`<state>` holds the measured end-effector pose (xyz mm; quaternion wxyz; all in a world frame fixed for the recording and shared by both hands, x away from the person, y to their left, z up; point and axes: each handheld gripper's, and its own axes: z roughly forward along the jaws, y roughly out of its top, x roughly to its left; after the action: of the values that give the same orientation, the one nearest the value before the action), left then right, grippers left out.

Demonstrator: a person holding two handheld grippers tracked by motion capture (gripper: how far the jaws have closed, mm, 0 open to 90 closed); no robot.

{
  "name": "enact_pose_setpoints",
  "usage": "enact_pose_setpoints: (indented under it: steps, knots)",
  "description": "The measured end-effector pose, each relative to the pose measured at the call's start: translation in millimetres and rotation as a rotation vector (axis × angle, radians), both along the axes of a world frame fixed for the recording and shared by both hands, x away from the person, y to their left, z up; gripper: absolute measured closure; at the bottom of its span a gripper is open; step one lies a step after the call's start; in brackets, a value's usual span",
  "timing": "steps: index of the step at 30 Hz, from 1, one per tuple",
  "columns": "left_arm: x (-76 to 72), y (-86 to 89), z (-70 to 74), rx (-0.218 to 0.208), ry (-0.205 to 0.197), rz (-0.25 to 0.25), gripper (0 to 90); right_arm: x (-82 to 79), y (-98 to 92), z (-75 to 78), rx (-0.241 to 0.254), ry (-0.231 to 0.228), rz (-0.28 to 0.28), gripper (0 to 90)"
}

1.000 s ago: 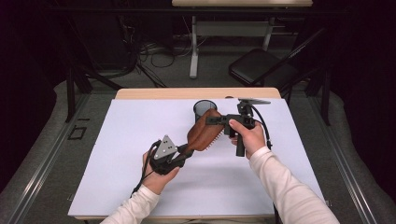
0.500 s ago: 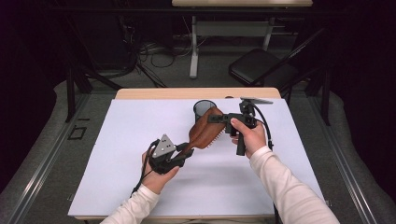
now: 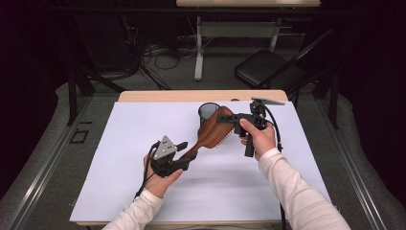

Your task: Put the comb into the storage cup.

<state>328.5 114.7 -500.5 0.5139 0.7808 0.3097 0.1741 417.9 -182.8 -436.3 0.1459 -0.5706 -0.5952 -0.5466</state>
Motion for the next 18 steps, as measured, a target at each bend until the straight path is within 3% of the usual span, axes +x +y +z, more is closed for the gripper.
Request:
enact_pose_setpoints:
  steps: [5, 10, 18]
  knots:
    - [1.7, 1.8, 0.4, -0.015, 0.002, 0.002, 43.4, 0.8, -1.2, 2.9, -0.005, -0.016, -0.014, 50.8]
    - [5.1, 5.2, -0.1, -0.019, 0.01, 0.028, 38.7, 1.8, -1.4, 8.3, -0.041, -0.041, -0.024, 50.7]
    - [8.6, 11.8, 0.2, -0.029, 0.008, 0.039, 39.2, 3.5, -3.1, 14.7, -0.066, -0.055, -0.035, 50.7]
